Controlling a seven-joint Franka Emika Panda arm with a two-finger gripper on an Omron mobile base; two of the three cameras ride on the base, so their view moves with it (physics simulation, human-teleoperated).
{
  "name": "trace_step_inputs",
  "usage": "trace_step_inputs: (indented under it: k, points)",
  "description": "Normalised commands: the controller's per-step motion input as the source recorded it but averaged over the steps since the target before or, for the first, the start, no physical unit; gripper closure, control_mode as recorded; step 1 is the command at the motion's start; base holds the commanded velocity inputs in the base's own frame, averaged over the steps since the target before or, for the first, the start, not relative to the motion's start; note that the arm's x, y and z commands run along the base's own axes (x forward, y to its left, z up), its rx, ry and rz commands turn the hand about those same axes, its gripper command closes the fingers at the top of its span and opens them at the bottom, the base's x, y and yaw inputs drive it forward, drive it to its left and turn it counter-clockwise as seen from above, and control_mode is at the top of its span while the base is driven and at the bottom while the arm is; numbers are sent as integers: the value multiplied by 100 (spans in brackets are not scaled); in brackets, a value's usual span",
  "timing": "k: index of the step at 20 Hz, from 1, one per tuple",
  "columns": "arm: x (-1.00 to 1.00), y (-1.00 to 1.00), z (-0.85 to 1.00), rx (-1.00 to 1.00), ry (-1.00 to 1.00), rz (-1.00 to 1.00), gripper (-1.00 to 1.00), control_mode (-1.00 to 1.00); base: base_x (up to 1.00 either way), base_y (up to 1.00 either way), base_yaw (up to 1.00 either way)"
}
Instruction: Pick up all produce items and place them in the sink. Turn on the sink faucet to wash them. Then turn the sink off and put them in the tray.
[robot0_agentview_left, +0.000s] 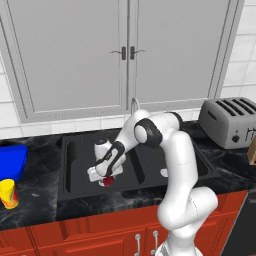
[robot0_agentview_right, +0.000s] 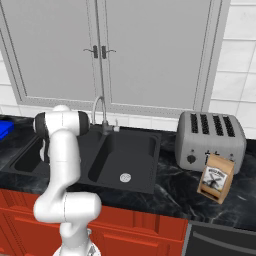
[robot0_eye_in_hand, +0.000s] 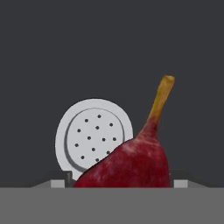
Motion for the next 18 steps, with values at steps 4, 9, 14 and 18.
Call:
trace_step_inputs:
  k: [4, 9, 14, 18]
  points:
    - [1, 0, -28, 0, 0, 0, -100, -100, 0, 0, 0]
    - [-5, -3, -5, 0, -2, 0, -100, -100, 0, 0, 0]
    - [-23, -9, 2, 0, -4, 0, -100, -100, 0, 0, 0]
    - [-25, -3, 15, 0, -6, 0, -100, -100, 0, 0, 0]
